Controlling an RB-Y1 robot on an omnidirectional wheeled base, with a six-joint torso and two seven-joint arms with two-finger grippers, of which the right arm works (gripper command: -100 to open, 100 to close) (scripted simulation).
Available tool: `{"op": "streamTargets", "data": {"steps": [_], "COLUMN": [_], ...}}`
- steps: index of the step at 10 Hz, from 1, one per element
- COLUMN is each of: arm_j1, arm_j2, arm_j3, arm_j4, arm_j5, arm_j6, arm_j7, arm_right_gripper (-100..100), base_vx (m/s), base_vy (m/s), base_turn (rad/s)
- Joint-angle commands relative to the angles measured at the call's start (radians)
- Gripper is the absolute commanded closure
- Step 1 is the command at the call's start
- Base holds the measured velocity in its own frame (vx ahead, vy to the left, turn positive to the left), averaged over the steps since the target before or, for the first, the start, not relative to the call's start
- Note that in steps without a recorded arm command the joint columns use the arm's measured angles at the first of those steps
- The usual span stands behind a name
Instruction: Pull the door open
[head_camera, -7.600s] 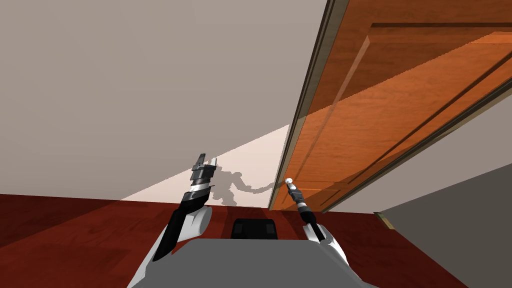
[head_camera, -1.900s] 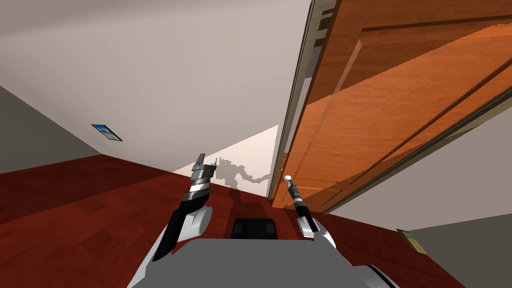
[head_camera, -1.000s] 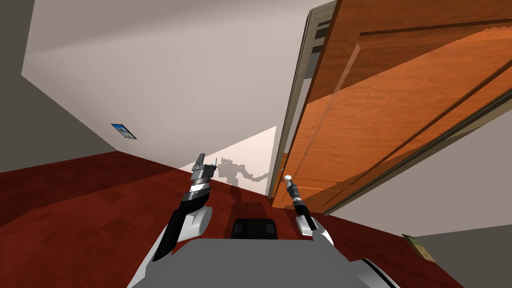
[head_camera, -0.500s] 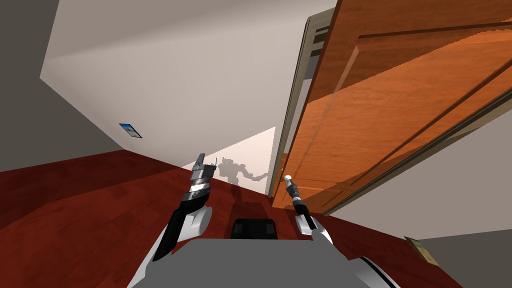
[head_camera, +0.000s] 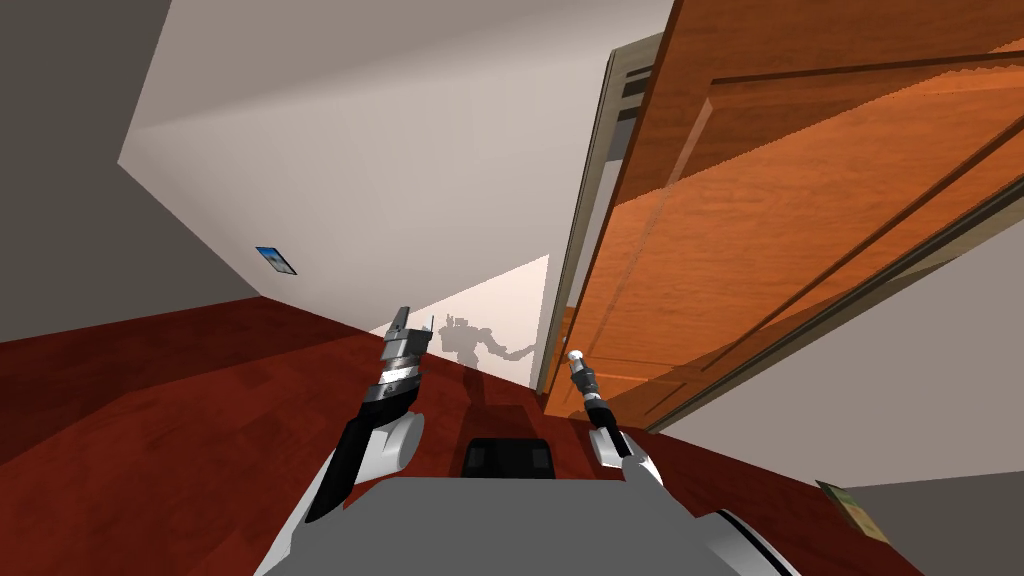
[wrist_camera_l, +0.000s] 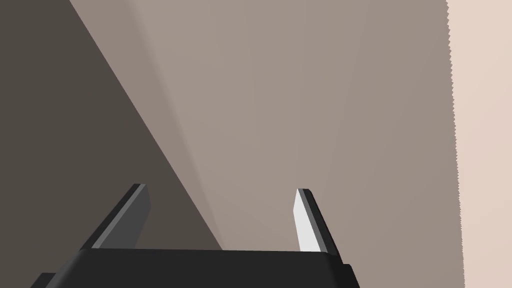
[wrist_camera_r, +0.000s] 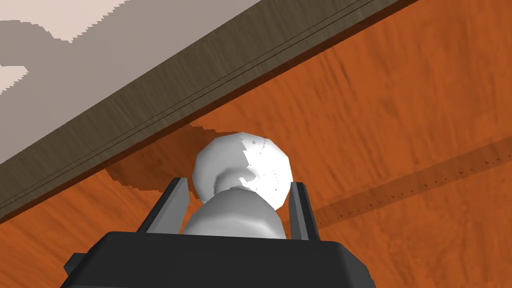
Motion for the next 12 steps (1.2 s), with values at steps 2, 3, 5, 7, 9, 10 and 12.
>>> {"op": "streamTargets", "data": {"steps": [2, 3, 5, 7, 9, 10, 12], "arm_j1": [-0.003, -0.005, -0.007, -0.009, -0.011, -0.013, -0.015], "arm_j2": [0.001, 0.0, -0.001, -0.001, -0.002, -0.003, -0.004], "arm_j3": [0.014, 0.022, 0.03, 0.037, 0.044, 0.052, 0.059], "arm_j4": [0.005, 0.006, 0.007, 0.008, 0.008, 0.009, 0.01], "arm_j5": [-0.018, -0.03, -0.042, -0.053, -0.064, -0.076, -0.087], "arm_j6": [0.001, 0.002, 0.003, 0.004, 0.005, 0.006, 0.007], "arm_j7": [-0.069, -0.094, -0.143, -0.19, -0.235, -0.26, -0.312], "arm_right_gripper": [100, 100, 100, 100, 100, 100, 100], "base_vx": [-0.03, -0.047, -0.04, -0.027, -0.027, -0.043, -0.034], "base_vy": [-0.014, -0.023, -0.018, -0.013, -0.017, -0.024, -0.018], "base_turn": [0.03, 0.047, 0.033, 0.025, 0.026, 0.049, 0.029]}}
